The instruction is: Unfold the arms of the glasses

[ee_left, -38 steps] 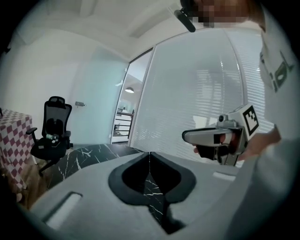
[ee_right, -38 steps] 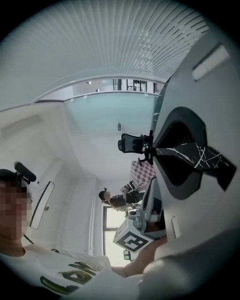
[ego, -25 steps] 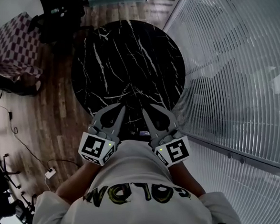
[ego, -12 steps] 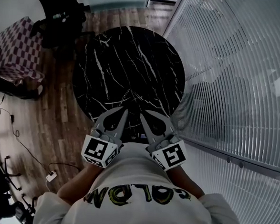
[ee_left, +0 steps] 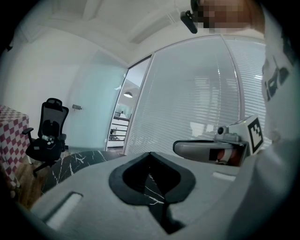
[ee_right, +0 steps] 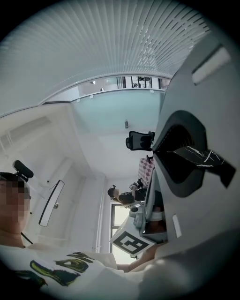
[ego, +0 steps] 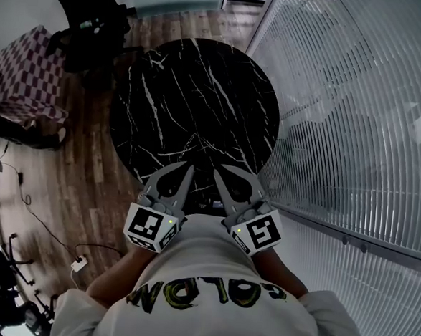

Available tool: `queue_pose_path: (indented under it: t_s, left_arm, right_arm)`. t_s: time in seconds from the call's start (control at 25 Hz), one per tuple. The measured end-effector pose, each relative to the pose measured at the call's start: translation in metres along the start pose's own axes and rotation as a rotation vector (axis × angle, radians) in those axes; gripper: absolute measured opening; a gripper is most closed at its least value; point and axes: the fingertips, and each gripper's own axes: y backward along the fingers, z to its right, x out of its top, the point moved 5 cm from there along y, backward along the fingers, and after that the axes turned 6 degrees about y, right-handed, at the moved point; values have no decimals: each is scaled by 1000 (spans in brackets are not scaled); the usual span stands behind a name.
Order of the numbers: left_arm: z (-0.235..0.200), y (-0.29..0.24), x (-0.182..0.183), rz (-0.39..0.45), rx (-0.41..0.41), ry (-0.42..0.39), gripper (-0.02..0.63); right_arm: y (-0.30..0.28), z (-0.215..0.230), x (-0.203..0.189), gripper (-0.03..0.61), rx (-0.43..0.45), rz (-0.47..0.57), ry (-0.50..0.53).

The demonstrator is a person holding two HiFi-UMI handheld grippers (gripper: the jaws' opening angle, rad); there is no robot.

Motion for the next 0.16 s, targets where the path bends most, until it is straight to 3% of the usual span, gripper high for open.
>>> queue_pose_path:
  t_s: [0.16]
  left_arm:
    - [0,0,-3,-7,-1,4,3]
  right_arm:
    - [0,0,-2,8,-2,-3,1]
